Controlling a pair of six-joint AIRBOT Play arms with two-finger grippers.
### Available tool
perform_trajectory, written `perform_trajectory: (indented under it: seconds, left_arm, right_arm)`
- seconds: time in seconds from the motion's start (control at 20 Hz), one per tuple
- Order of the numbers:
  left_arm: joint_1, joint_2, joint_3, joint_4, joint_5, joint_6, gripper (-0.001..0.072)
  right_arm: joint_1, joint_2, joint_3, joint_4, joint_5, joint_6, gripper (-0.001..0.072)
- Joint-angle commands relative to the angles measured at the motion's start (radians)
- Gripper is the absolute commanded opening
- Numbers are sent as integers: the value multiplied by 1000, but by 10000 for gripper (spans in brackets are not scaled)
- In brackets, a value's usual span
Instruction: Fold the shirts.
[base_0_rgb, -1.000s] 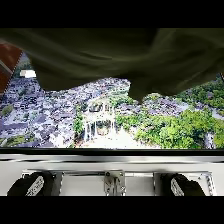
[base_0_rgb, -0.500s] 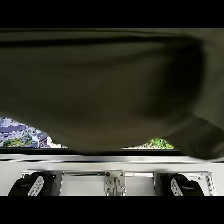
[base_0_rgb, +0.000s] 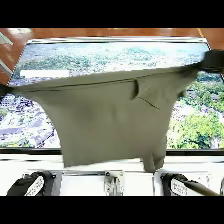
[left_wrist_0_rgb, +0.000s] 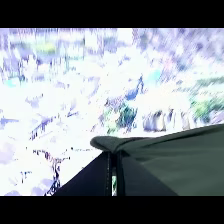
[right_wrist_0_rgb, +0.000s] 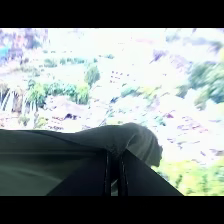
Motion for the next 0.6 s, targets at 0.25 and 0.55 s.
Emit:
perform_trajectory:
  seconds: [0.25,0.55]
  left_arm:
    - [0,-602,29,-191,322,0,36]
    - [-2,-832,66,-307,256,13,38]
  right_arm:
    - [102,-589,1,122,-500,144,66]
    - [151,-685,1,141,-557,192,94]
